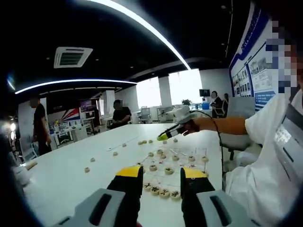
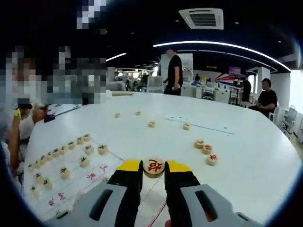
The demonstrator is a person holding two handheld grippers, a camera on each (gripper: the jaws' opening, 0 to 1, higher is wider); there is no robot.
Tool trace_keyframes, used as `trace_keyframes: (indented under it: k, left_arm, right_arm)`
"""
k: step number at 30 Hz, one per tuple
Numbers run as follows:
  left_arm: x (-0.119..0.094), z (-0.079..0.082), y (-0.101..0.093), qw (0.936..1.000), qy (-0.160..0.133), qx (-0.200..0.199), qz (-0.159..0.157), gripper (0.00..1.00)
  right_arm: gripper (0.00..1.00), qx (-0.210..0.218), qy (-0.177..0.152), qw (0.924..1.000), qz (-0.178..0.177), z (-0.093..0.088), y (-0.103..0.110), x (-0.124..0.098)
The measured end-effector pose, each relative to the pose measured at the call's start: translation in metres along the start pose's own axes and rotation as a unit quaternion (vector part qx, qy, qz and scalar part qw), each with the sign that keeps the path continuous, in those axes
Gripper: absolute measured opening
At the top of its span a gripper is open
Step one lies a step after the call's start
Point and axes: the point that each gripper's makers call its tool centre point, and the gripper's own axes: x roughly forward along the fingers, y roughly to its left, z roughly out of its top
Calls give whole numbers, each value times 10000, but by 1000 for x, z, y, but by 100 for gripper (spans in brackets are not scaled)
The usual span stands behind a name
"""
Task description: Pick up the chess pieces one by one and place each piece onto its starting position on the chessboard, setting the pieces on their correct points until all the chess pieces are arranged in the starting layout
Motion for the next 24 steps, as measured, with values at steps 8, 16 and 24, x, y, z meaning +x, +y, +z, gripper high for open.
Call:
trace_keyframes:
  k: [8, 16, 24]
  left_arm:
    - [4, -2, -6, 10000, 48, 18, -66, 33]
    - [6, -4, -5, 10000, 77, 10, -53, 33]
    - [6, -3, -5, 10000, 63, 25, -54, 33]
  right_arm:
    - [20, -505, 373, 9968, 485, -20, 41, -40]
    - [20, -767, 916, 9867, 1107, -49, 84, -72]
    - [20, -932, 1352, 9713, 1722, -74, 116, -98]
